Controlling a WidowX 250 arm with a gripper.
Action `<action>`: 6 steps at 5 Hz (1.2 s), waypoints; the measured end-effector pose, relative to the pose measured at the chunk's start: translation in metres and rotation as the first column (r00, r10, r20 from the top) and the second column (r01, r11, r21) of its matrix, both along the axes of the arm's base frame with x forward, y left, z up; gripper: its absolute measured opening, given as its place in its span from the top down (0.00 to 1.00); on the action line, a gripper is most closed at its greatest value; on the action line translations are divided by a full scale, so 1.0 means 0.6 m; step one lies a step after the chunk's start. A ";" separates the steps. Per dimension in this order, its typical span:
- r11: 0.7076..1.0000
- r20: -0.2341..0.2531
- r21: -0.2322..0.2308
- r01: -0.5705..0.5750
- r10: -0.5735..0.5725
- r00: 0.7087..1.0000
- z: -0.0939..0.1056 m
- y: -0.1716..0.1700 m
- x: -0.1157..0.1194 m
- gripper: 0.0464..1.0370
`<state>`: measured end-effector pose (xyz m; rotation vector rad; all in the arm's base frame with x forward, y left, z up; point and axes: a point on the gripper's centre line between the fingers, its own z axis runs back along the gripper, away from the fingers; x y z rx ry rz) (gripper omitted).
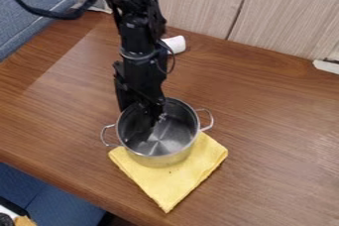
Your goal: Move the silver pot from the yellow cloth to the right side of the mushroom
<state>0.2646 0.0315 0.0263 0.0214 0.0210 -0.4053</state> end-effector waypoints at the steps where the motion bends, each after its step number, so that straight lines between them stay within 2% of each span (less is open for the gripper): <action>1: 1.000 0.001 0.019 0.003 -0.003 1.000 0.001 -0.003 0.001 0.72; 2: 1.000 0.008 0.005 0.000 0.000 1.000 0.003 -0.002 0.002 0.90; 3: 1.000 0.020 -0.012 -0.015 0.015 1.000 0.013 -0.001 -0.004 0.97; 4: 0.993 0.039 -0.089 -0.083 0.086 0.996 0.036 0.006 -0.009 0.97; 5: 0.978 0.052 -0.160 -0.130 0.140 0.989 0.069 -0.005 0.010 0.98; 6: 0.955 0.092 -0.225 -0.193 0.218 0.972 0.116 -0.009 0.053 0.98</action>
